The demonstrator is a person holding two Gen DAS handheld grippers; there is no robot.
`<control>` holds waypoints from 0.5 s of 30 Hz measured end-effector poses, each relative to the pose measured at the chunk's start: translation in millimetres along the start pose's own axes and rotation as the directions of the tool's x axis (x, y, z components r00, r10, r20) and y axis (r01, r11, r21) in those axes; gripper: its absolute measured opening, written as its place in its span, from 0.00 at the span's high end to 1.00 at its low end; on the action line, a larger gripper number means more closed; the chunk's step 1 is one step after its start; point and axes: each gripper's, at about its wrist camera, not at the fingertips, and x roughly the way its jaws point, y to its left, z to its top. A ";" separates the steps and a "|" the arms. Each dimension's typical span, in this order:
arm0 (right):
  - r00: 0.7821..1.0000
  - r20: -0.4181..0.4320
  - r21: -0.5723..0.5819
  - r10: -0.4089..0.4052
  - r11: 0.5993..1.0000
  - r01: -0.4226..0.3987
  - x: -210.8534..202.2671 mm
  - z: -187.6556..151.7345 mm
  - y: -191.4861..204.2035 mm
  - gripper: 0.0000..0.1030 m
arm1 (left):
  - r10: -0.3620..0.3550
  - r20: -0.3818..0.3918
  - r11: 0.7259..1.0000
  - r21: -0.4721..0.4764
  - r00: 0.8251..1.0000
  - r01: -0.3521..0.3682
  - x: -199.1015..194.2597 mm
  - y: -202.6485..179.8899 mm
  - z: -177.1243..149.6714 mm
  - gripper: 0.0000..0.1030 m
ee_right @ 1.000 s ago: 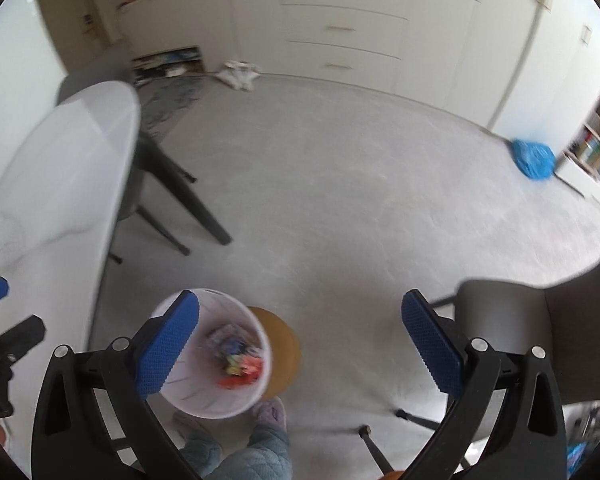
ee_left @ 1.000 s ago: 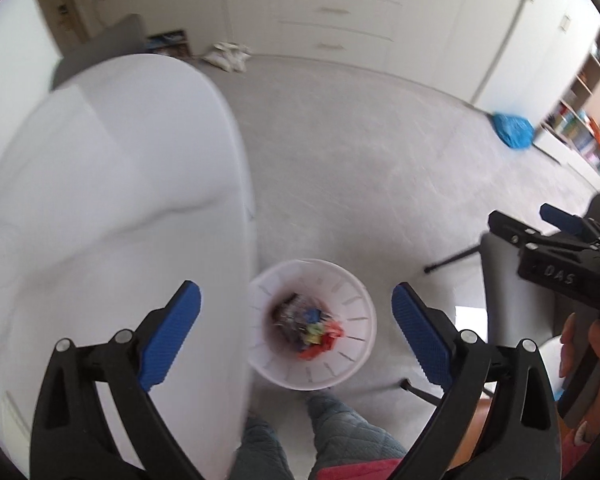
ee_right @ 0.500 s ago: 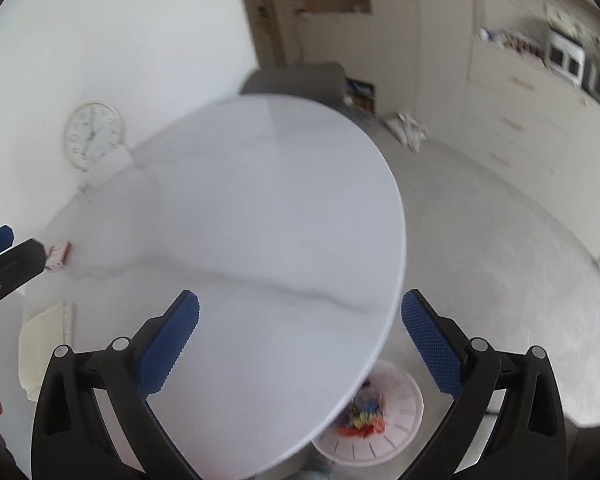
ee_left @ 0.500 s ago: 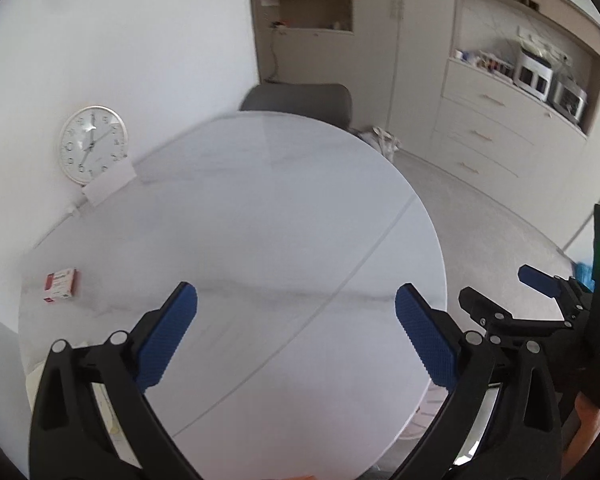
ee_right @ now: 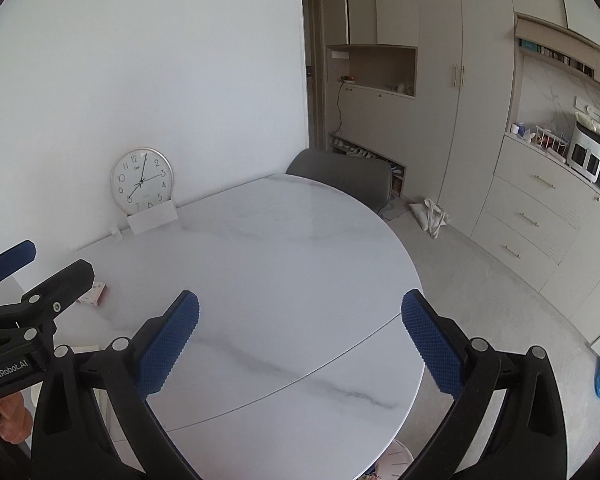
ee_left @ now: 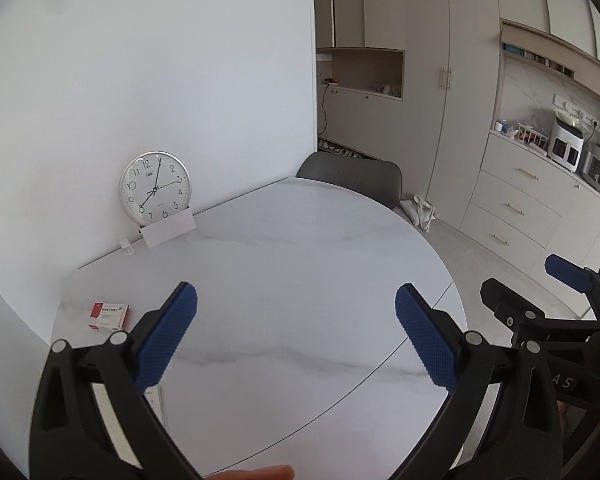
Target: Collect trash
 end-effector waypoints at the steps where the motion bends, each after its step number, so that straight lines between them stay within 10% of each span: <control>1: 1.000 0.004 -0.001 0.001 1.000 -0.001 -0.7 -1.1 2.5 0.02 | 0.004 -0.002 1.000 -0.004 1.000 -0.004 -1.5 0.3 -0.9 0.08; 15: 1.000 0.022 -0.039 0.006 0.999 -0.005 -1.2 -10.6 21.0 0.02 | 0.025 -0.050 0.998 -0.059 0.998 -0.027 7.8 12.2 -13.2 0.08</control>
